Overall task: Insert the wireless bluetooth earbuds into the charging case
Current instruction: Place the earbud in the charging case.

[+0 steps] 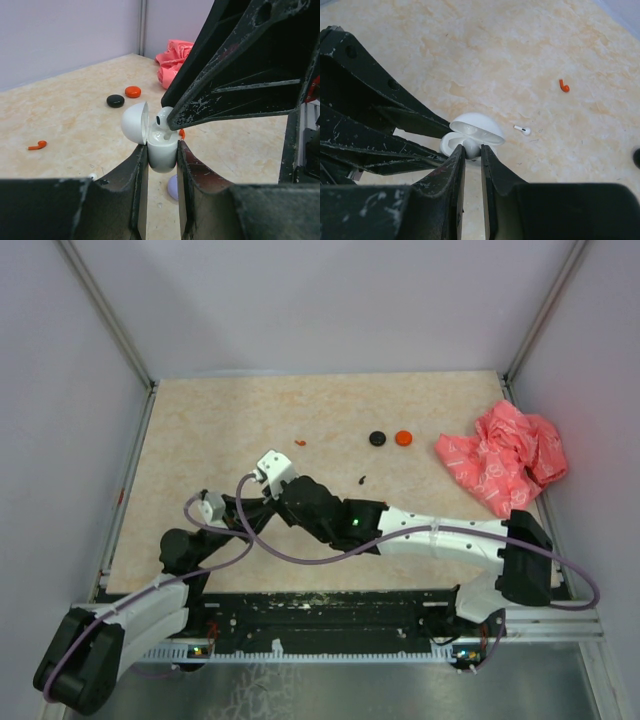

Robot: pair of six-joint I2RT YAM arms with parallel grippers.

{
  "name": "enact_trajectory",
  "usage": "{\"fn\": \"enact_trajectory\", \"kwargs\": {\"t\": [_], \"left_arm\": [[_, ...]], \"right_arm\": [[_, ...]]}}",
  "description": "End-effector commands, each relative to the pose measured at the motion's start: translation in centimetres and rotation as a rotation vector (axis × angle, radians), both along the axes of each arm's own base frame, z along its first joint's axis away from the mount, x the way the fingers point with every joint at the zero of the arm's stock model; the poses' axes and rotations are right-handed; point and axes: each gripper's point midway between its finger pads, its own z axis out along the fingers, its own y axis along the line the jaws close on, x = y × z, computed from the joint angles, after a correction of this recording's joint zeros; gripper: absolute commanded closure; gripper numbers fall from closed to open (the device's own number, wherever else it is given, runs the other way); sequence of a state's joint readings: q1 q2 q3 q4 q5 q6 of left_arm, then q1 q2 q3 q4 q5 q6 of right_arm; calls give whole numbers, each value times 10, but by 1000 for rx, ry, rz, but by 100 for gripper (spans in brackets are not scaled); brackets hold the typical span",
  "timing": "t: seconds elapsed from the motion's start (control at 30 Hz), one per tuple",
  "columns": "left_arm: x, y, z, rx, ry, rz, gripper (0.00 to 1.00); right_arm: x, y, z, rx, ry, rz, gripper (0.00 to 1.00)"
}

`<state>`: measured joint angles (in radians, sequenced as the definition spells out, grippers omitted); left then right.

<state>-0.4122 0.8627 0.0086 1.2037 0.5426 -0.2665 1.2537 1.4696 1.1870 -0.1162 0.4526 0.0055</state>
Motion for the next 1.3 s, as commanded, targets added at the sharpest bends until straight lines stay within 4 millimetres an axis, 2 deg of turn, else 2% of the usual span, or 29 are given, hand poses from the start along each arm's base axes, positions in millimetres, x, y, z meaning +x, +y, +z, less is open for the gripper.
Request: {"fn": "enact_trajectory", "kwargs": {"t": [0.0, 0.33, 0.47, 0.67, 0.87, 1.27], "left_arm": [[-7, 5, 3, 8, -94, 12, 100], [0, 7, -3, 31, -97, 43, 100], [0, 8, -1, 25, -104, 54, 100], [-4, 9, -1, 21, -112, 48, 100], [-6, 8, -2, 27, -115, 41, 100], [-8, 7, -4, 24, -101, 26, 100]], "right_arm": [[9, 3, 12, 72, 68, -115, 83], [5, 5, 12, 127, 187, -193, 81], [7, 1, 7, 156, 231, -271, 81], [10, -6, 7, 166, 239, -325, 79], [17, -9, 14, 180, 241, -359, 71], [25, -19, 22, 198, 240, -373, 70]]}}
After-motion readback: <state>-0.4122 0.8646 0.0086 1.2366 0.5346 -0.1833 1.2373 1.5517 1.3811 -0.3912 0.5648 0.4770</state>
